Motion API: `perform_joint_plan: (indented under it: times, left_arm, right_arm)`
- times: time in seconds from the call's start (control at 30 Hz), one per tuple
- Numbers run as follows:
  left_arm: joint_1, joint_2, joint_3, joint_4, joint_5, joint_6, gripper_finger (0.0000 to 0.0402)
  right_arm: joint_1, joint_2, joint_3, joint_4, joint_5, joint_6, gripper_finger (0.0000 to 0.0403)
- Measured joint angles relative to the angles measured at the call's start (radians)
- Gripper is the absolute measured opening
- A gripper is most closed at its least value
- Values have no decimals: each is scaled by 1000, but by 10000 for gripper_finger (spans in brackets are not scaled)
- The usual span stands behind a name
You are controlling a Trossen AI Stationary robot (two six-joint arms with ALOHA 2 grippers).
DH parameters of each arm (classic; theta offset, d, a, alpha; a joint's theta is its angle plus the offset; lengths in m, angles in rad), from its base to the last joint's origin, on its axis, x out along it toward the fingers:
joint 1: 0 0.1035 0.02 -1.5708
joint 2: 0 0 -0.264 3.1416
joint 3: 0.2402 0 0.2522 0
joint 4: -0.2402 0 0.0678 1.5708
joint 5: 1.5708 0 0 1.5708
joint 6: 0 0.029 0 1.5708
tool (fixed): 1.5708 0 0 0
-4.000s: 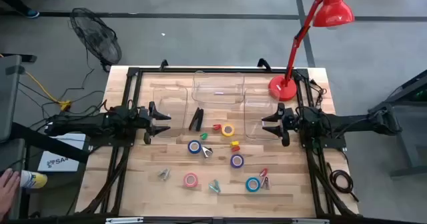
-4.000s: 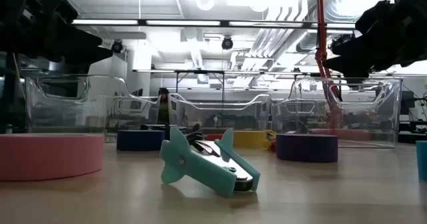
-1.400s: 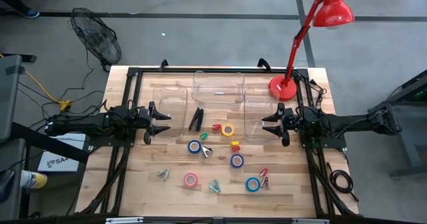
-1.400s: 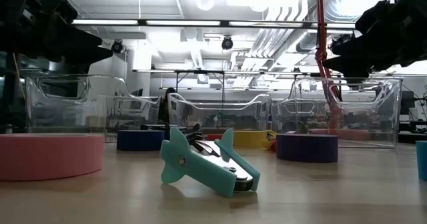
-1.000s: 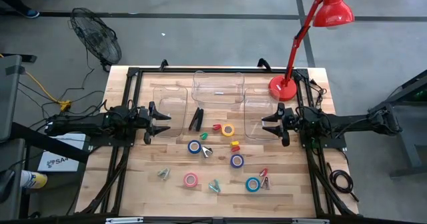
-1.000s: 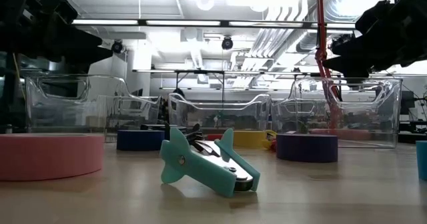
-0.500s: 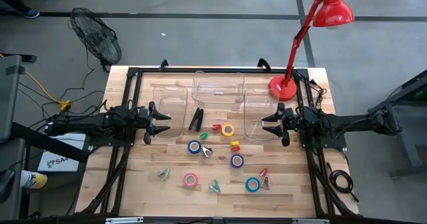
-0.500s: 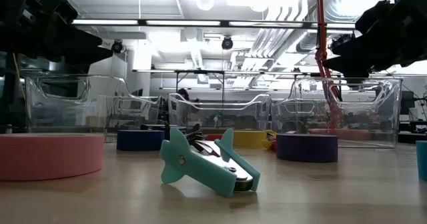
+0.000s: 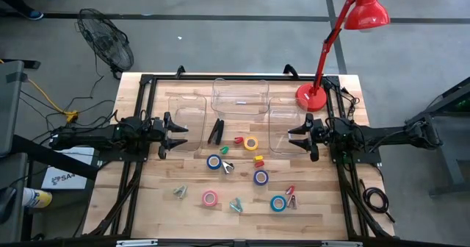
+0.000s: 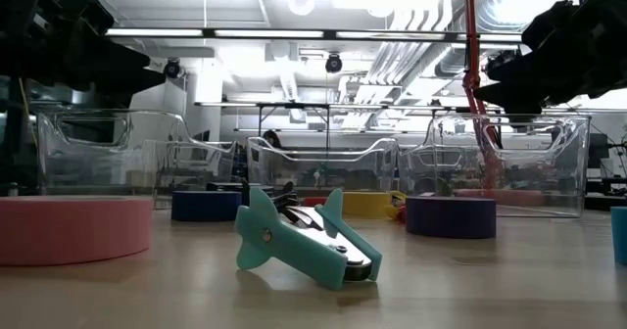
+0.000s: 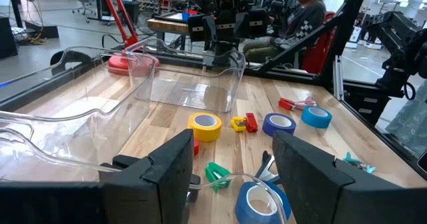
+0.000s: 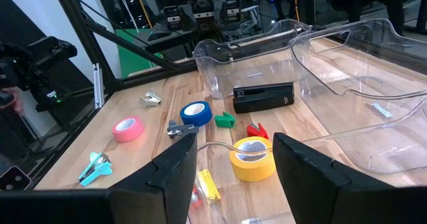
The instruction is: Pick and place Stapler, Stapler remover, tape
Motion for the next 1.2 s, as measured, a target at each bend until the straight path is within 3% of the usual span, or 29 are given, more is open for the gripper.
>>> perform_joint_plan:
  times: [0.5, 0.8, 1.0, 1.2]
  left_arm:
    - [0, 0, 1, 0, 4, 0, 202]
    - [0, 0, 108, -22, -18, 4, 202]
    - [0, 27, 236, -231, -26, -8, 202]
    - [0, 140, 428, -541, -60, -173, 202]
  right_arm:
    - [0, 0, 0, 0, 0, 0, 189]
    - [0, 0, 0, 0, 0, 0, 189]
    - [0, 0, 0, 0, 0, 0, 189]
    - [0, 0, 0, 0, 0, 0, 189]
